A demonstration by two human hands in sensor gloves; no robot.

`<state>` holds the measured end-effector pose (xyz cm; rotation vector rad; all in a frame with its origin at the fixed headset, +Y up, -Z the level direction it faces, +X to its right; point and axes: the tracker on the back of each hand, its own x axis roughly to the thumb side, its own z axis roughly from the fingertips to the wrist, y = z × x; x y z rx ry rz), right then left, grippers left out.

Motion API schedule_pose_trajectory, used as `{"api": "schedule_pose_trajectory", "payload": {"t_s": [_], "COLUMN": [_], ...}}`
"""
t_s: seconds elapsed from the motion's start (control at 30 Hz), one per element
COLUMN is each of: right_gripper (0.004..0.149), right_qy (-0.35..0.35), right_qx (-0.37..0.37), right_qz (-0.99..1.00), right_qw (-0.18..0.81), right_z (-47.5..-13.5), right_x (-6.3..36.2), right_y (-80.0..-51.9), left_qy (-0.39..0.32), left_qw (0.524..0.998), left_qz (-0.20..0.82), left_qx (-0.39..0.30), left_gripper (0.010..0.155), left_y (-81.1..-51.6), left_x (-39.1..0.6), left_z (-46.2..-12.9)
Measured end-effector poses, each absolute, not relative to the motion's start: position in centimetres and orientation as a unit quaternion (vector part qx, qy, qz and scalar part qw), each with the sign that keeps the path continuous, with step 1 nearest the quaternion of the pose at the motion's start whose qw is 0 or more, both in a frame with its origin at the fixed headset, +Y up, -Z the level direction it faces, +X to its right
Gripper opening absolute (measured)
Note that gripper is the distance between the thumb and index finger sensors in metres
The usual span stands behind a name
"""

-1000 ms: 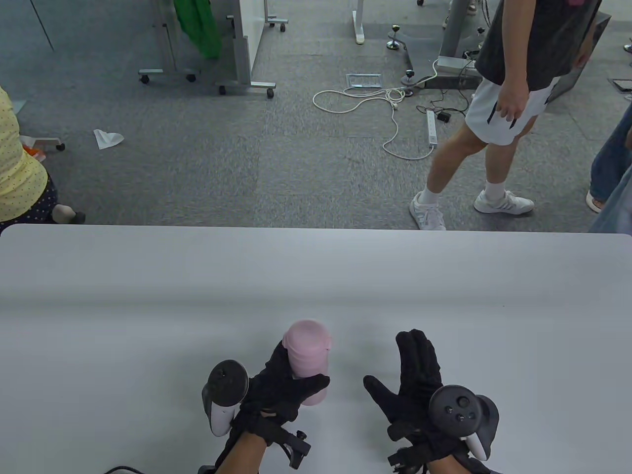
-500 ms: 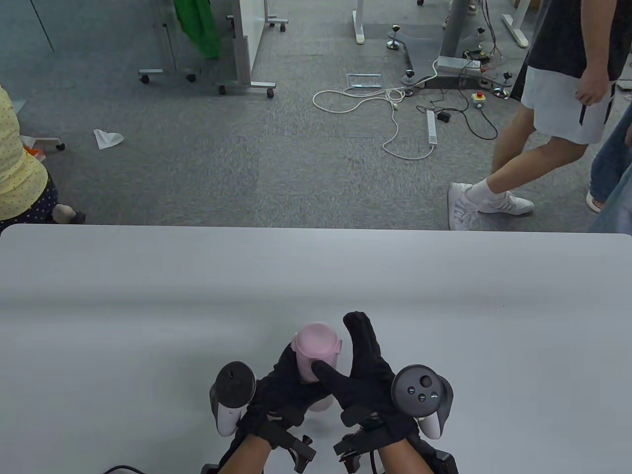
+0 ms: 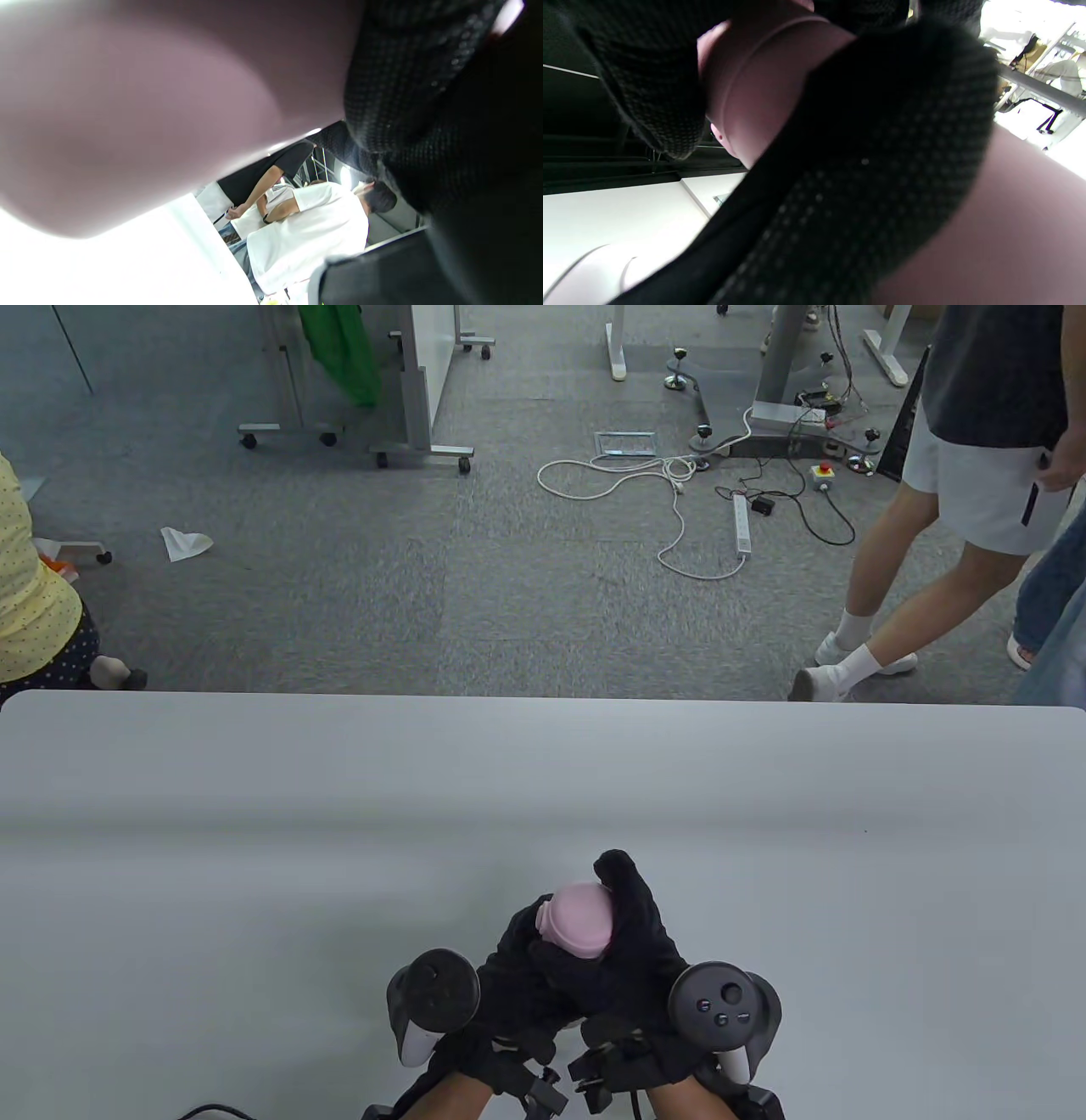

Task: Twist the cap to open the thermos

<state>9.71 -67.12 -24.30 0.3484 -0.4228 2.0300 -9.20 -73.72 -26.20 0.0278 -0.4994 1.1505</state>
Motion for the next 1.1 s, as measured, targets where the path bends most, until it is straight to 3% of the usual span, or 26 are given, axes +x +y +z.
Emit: {"api": "schedule_pose_trajectory", "payload": {"t_s": [0.17,0.3,0.37,0.43,0.5,0.7,0.9,1.1], "right_gripper": [0.096,0.095,0.088,0.095,0.089,0.089,0.089,0.091], "right_qy": [-0.190,-0.176,-0.168,-0.158,-0.150,-0.113,0.001,0.006], "right_qx": [0.159,0.179,0.176,0.189,0.199,0.241,0.329,0.315], "right_qz": [0.824,0.801,0.793,0.786,0.777,0.758,0.697,0.705], "right_qw": [0.510,0.543,0.559,0.567,0.578,0.596,0.637,0.635], "right_z": [-24.1,-24.1,-24.4,-24.6,-24.8,-25.7,-26.9,-26.6], "right_x": [9.9,10.0,10.0,10.1,10.2,10.6,11.7,11.9], "right_y": [-66.8,-66.8,-67.0,-67.3,-67.5,-67.7,-68.0,-67.6], "left_qy": [-0.249,-0.264,-0.261,-0.260,-0.271,-0.289,-0.321,-0.307], "left_qw": [0.781,0.719,0.732,0.742,0.738,0.732,0.721,0.727], "left_qz": [0.573,0.643,0.628,0.618,0.617,0.615,0.608,0.611], "left_qx": [0.005,-0.020,-0.021,-0.026,-0.038,-0.057,-0.083,-0.063], "left_gripper": [0.106,0.103,0.105,0.111,0.115,0.121,0.121,0.119], "left_y": [-74.0,-74.5,-74.5,-74.6,-74.4,-74.7,-74.6,-74.5], "left_x": [-8.7,-8.8,-8.9,-9.1,-9.2,-9.1,-8.2,-8.2], "left_z": [-26.2,-26.4,-26.6,-26.7,-26.9,-27.1,-26.7,-26.8]}}
